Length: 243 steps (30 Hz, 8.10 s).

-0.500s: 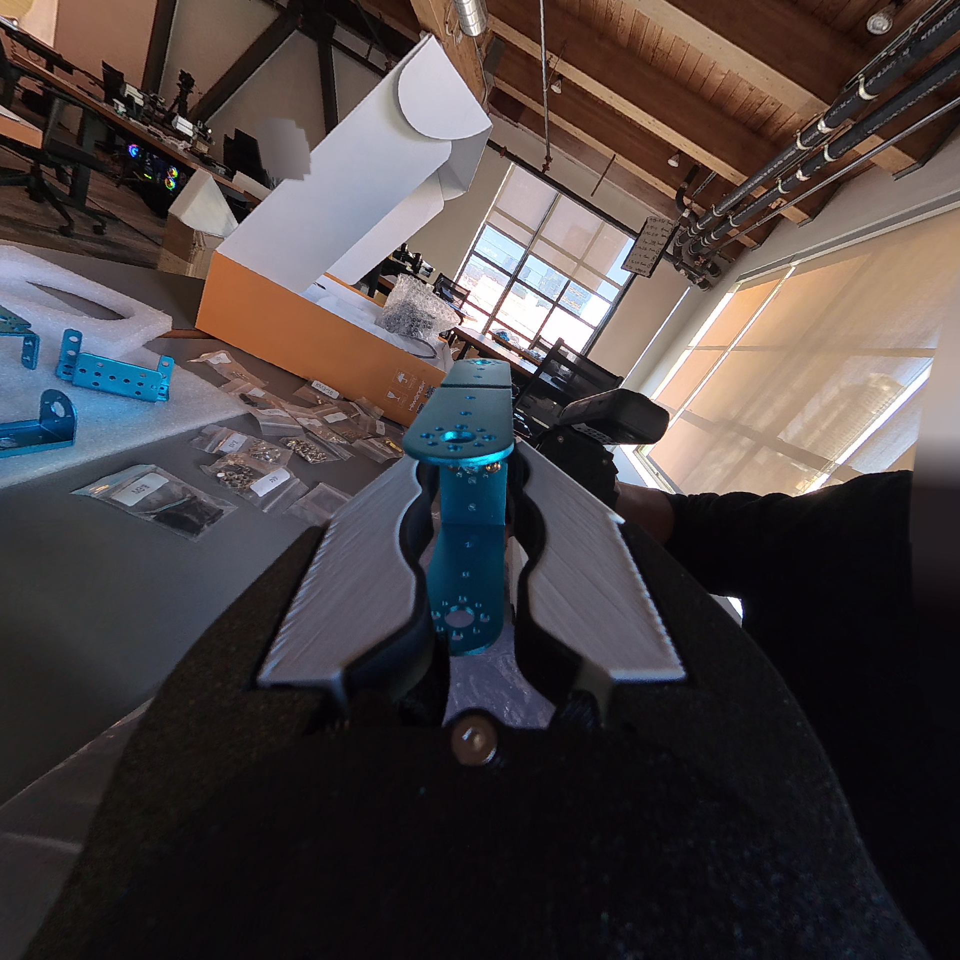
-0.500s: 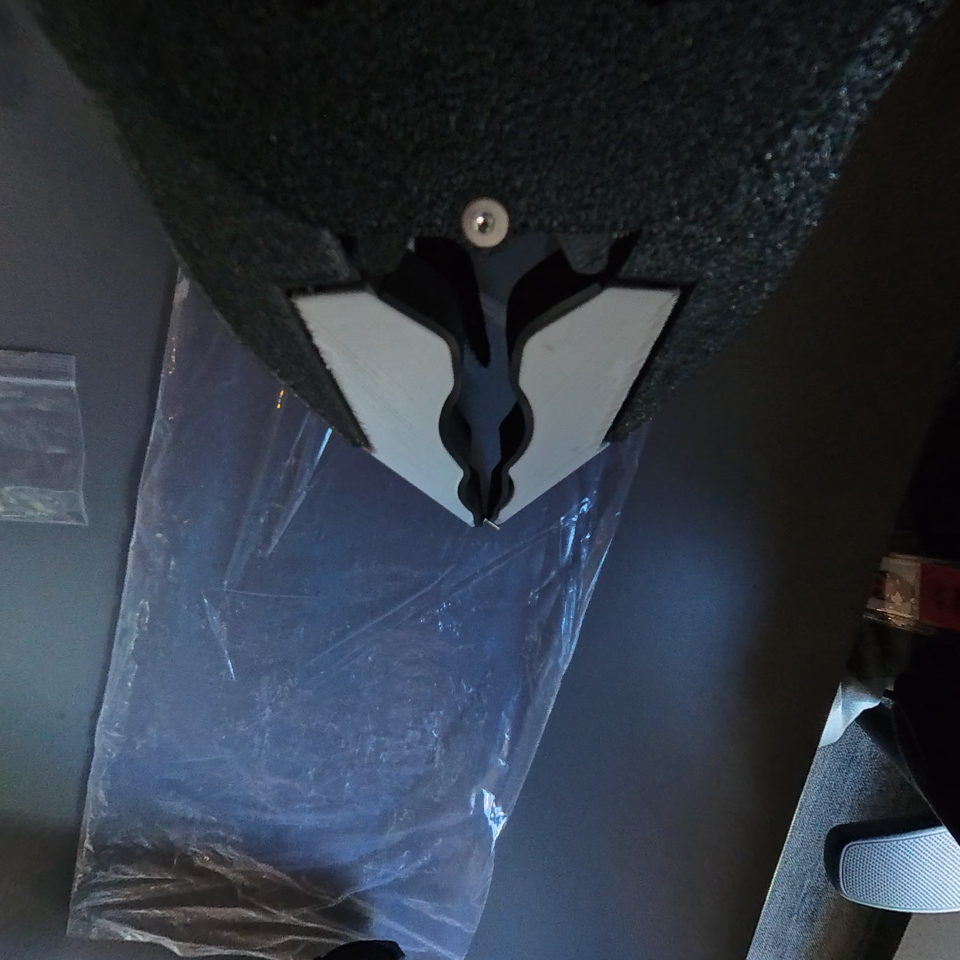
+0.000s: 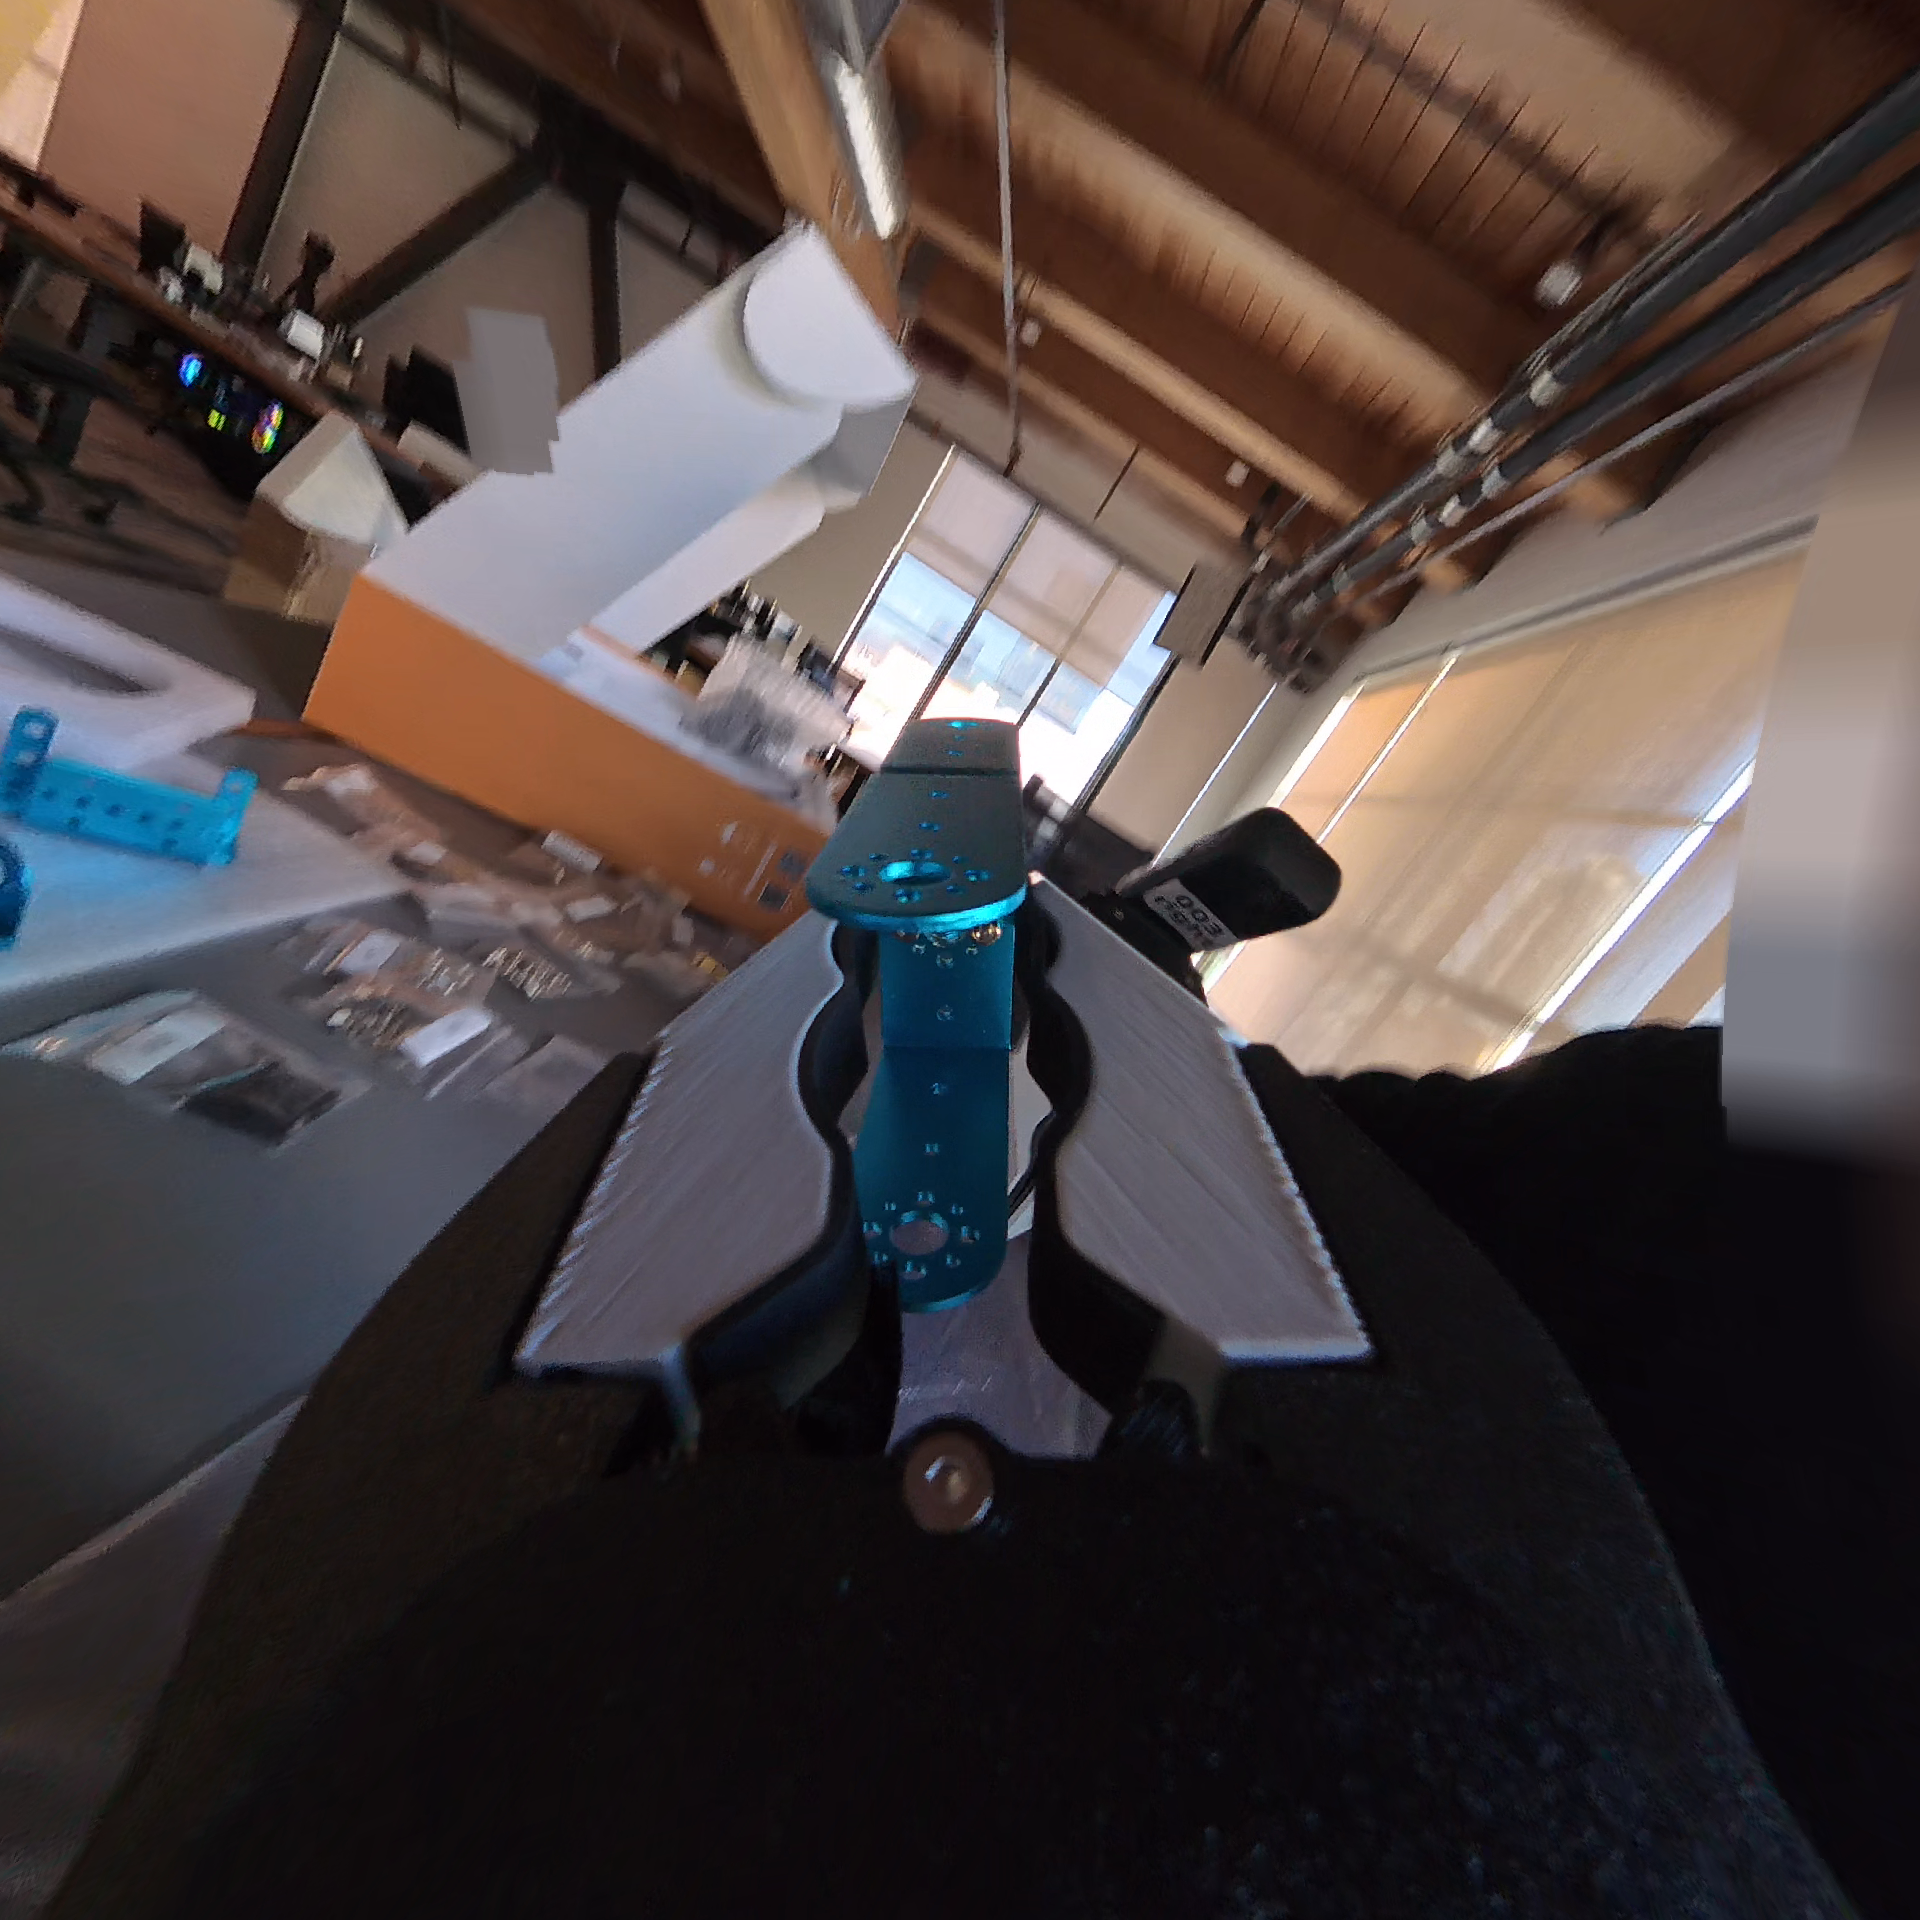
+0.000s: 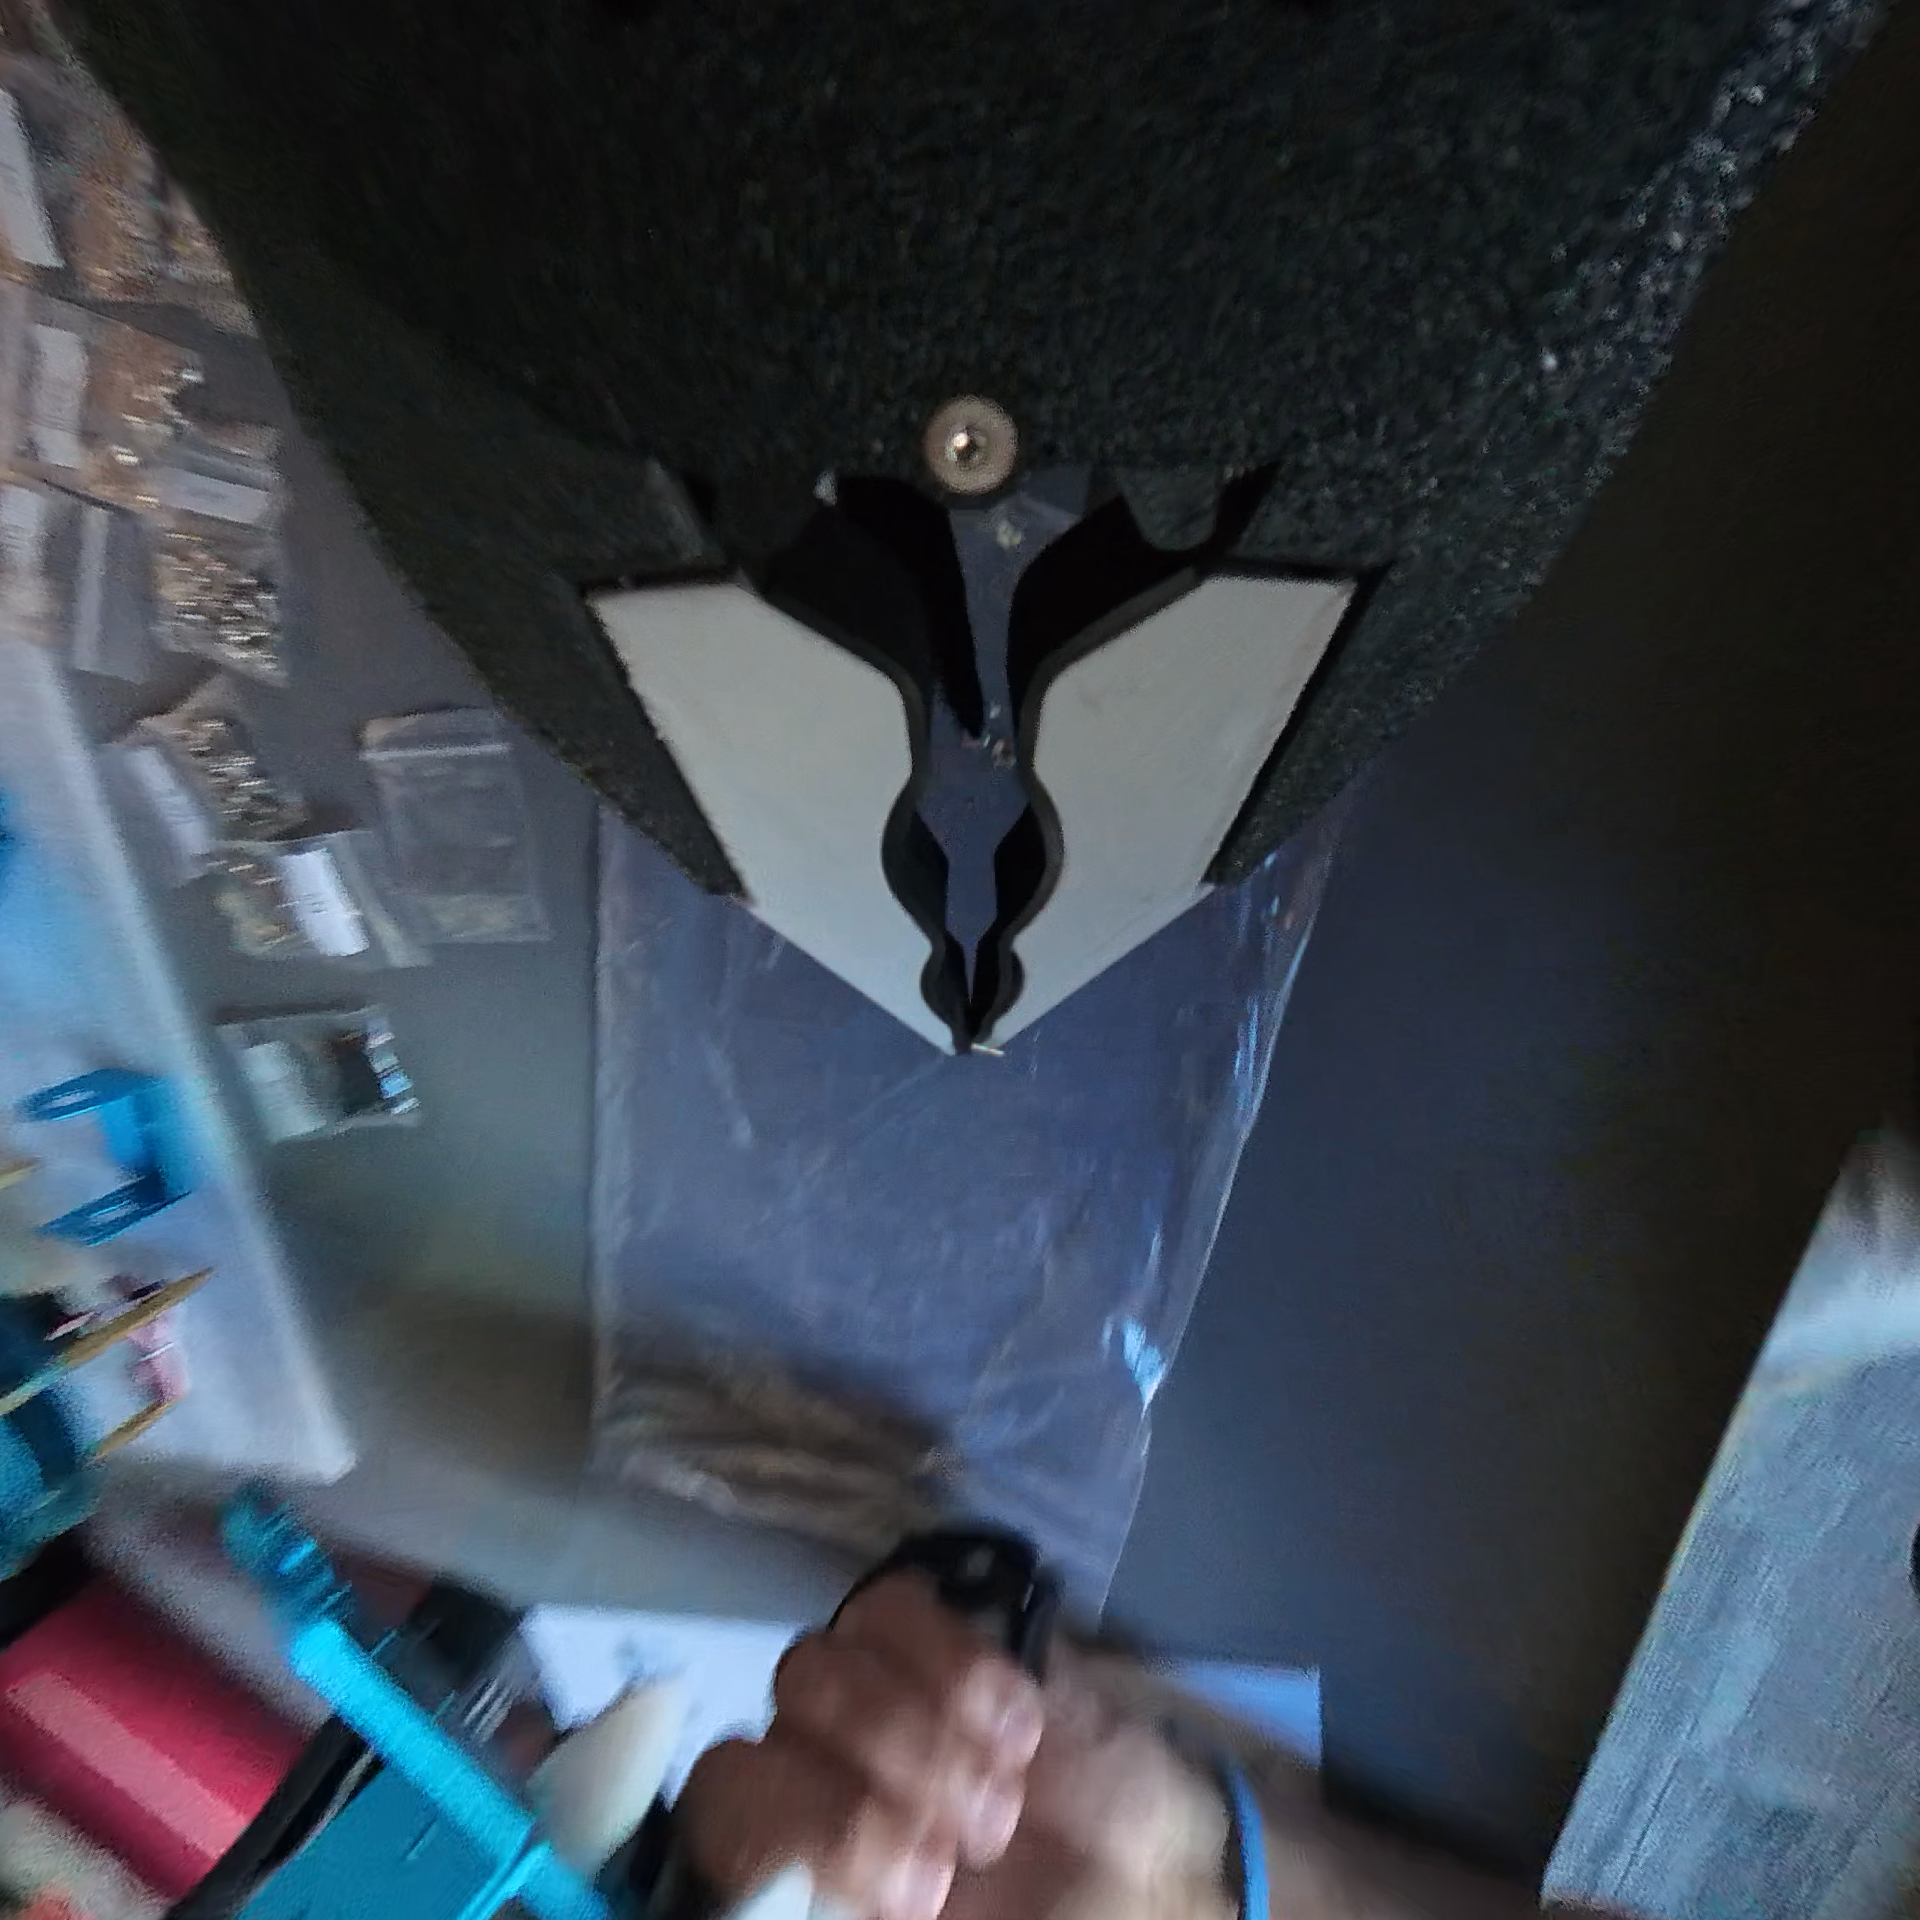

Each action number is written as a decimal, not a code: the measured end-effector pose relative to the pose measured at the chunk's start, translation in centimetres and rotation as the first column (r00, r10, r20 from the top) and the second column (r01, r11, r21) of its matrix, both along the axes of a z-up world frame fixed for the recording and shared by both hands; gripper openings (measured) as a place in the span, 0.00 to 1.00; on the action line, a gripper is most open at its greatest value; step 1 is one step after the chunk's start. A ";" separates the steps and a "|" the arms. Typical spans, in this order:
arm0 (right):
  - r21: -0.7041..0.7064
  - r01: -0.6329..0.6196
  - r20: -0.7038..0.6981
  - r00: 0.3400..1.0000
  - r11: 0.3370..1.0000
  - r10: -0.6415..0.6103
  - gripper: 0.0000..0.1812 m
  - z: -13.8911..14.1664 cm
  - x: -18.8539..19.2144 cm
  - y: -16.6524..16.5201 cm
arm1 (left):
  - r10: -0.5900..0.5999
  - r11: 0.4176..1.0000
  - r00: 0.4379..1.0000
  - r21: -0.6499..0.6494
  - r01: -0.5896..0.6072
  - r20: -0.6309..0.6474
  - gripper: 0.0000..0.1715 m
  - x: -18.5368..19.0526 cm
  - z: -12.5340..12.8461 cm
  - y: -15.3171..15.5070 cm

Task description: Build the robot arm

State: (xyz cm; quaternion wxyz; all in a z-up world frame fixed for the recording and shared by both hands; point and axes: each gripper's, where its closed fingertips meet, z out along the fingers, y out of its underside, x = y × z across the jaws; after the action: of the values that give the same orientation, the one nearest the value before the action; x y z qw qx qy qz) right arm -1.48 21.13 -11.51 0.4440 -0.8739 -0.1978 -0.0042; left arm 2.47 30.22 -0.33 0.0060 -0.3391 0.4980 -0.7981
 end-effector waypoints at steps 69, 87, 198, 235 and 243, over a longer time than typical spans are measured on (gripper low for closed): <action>0.021 0.077 0.340 0.937 0.997 -0.080 0.03 25.7 -6.1 4.7 | 0.267 0.851 0.870 -0.526 -0.010 0.415 0.15 -9.6 14.0 -4.7; 0.440 0.143 -0.253 0.967 0.886 -0.030 0.17 26.8 -7.9 4.4 | 0.287 0.714 0.809 -0.678 0.176 0.512 0.14 -12.6 16.1 -4.0; 0.348 -0.178 0.914 0.281 0.920 -0.292 0.02 19.0 4.1 5.4 | -0.075 0.735 0.947 0.659 -0.159 0.312 0.15 -1.1 6.8 -3.6; 0.409 0.004 -0.587 0.767 0.913 0.259 0.15 16.6 5.6 5.4 | -0.084 0.888 0.987 0.459 0.011 0.139 0.15 0.9 4.6 -3.8; 0.466 -0.017 -0.610 0.718 0.885 0.335 0.15 17.6 5.6 4.8 | -0.105 0.869 0.976 0.495 -0.003 0.189 0.33 0.3 4.3 -4.1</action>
State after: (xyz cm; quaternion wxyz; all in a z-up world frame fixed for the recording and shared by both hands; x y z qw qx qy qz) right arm 4.15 25.96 6.09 0.6635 -0.6720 -0.1018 0.3129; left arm 2.80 26.14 3.99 0.1234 -0.2270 0.6900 -0.6761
